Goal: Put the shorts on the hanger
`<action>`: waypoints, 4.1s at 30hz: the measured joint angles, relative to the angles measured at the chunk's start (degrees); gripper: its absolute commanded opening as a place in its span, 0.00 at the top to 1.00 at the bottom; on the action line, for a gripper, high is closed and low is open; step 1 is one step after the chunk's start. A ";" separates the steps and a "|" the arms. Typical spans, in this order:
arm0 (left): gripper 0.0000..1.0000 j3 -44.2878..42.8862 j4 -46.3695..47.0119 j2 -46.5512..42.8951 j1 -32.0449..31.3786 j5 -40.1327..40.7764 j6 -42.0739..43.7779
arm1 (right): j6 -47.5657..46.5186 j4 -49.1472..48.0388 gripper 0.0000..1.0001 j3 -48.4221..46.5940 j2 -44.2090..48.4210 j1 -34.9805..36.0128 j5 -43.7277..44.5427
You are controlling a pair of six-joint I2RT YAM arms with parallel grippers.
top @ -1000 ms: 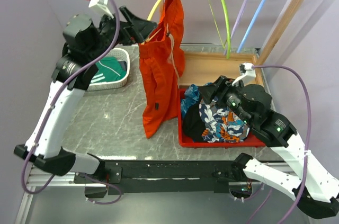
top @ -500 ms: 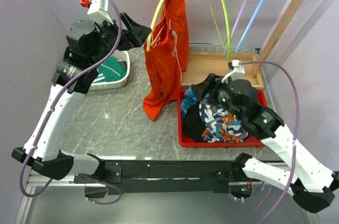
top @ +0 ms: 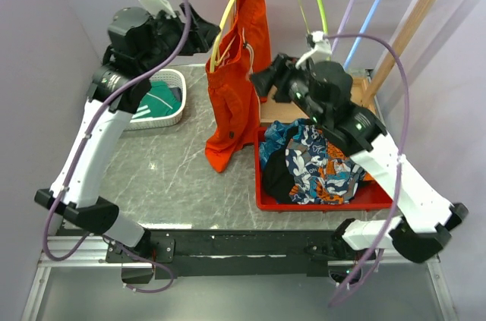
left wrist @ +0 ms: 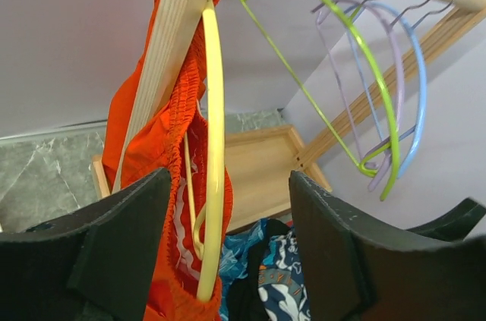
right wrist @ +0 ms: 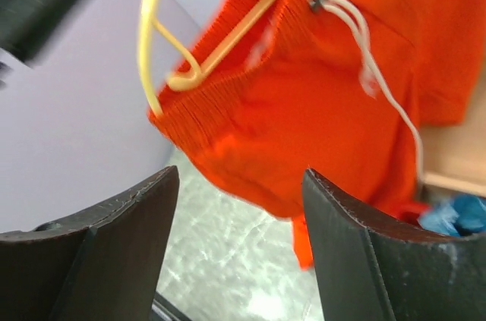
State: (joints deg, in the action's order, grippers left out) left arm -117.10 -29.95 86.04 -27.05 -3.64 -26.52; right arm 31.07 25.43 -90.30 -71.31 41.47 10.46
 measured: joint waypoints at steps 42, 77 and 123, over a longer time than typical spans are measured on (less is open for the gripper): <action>0.63 -3.06 0.70 9.49 -3.85 7.56 6.58 | 12.61 7.21 0.46 -24.48 -27.58 -0.48 7.78; 0.99 -0.28 5.66 9.44 -4.07 6.47 6.95 | 15.98 7.85 1.00 -28.22 -27.32 -0.79 -3.08; 0.88 5.29 10.60 7.52 -5.57 7.43 4.83 | 16.20 12.52 1.00 -39.39 -29.51 -8.83 -14.40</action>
State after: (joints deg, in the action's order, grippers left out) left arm -111.81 -19.35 93.56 -32.62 3.79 -21.69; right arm 47.27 37.95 -129.69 -100.82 32.64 -3.95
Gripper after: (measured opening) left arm 0.185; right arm 0.010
